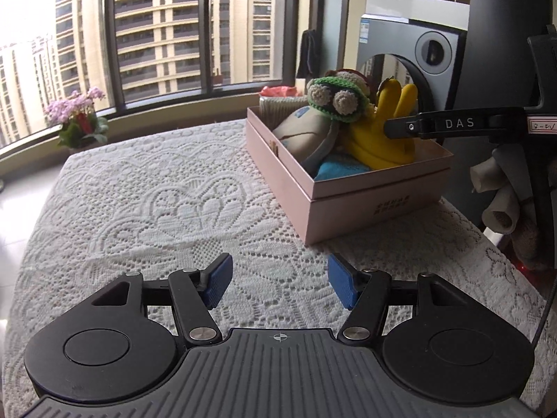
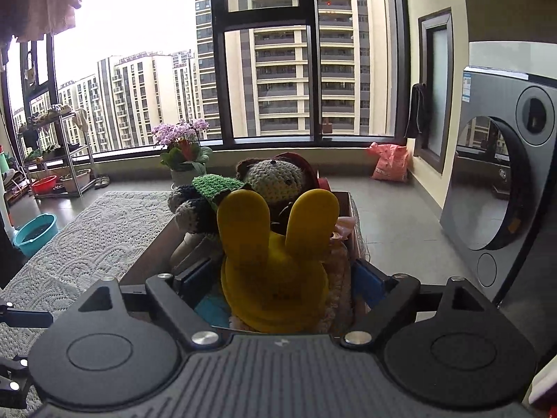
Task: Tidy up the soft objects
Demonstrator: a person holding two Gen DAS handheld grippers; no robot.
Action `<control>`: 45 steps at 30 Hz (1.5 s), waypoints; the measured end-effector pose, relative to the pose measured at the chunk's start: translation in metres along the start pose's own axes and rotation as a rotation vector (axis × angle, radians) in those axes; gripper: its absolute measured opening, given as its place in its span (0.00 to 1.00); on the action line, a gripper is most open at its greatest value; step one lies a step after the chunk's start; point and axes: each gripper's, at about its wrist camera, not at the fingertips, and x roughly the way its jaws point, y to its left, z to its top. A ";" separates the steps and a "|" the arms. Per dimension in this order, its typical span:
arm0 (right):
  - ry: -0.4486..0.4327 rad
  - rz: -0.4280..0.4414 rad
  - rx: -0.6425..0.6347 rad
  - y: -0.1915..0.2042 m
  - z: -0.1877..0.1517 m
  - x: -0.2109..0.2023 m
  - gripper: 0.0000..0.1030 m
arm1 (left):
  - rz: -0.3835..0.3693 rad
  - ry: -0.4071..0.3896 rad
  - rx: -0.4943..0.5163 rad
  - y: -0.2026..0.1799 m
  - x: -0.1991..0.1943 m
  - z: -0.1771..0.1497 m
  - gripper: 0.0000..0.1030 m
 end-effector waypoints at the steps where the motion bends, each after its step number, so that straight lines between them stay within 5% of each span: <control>1: -0.003 -0.011 0.004 -0.002 -0.005 -0.009 0.84 | 0.024 0.006 0.023 0.002 -0.004 -0.004 0.64; 8: 0.117 -0.038 0.095 0.006 -0.057 -0.050 0.89 | 0.147 0.073 -0.019 0.029 -0.024 -0.037 0.64; 11: 0.189 -0.015 0.087 0.021 -0.073 -0.046 0.89 | 0.134 0.133 -0.069 0.030 -0.015 -0.049 0.72; 15: 0.273 -0.030 0.076 0.034 -0.083 -0.025 0.89 | 0.137 0.116 -0.087 0.018 -0.009 -0.049 0.88; 23: 0.266 -0.150 0.033 0.046 -0.089 -0.014 1.00 | 0.218 0.052 -0.099 -0.012 0.007 -0.049 0.92; 31: 0.192 -0.150 0.012 0.048 -0.097 -0.015 1.00 | 0.260 0.024 -0.136 -0.016 0.009 -0.049 0.93; 45: 0.185 -0.143 0.021 0.047 -0.099 -0.017 1.00 | 0.276 0.001 -0.145 -0.015 0.012 -0.050 0.94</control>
